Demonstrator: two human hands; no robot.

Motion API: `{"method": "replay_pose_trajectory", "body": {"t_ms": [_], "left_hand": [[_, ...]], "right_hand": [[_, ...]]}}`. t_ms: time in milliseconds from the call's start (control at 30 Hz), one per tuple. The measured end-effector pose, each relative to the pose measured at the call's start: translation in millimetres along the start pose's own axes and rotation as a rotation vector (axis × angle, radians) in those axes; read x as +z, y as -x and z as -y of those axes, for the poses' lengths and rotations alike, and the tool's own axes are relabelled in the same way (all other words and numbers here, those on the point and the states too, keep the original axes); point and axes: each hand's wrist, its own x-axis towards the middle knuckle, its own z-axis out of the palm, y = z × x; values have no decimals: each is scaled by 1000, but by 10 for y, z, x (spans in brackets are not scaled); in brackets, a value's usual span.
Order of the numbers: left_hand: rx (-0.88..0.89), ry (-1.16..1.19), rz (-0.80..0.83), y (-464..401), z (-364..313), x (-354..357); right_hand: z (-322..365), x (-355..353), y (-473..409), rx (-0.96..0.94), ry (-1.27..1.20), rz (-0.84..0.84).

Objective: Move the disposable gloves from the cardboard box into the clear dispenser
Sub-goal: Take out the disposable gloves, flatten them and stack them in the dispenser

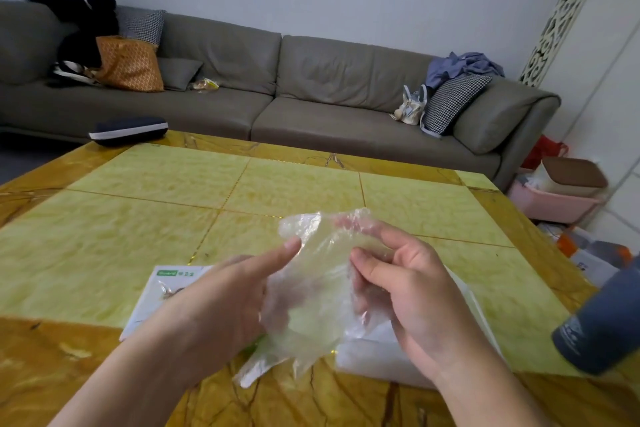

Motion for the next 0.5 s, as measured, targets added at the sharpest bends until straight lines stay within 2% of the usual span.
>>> {"method": "replay_pose_trajectory", "body": {"t_ms": [100, 200, 367, 500], "left_hand": [[92, 42, -121, -44, 7, -26], [201, 81, -149, -49, -14, -93], [321, -192, -126, -21, 29, -114], [316, -361, -81, 34, 3, -82]], "right_hand": [[12, -52, 1, 26, 3, 30], [58, -134, 0, 33, 77, 74], [67, -125, 3, 74, 141, 108], [-19, -116, -31, 17, 218, -8]]}}
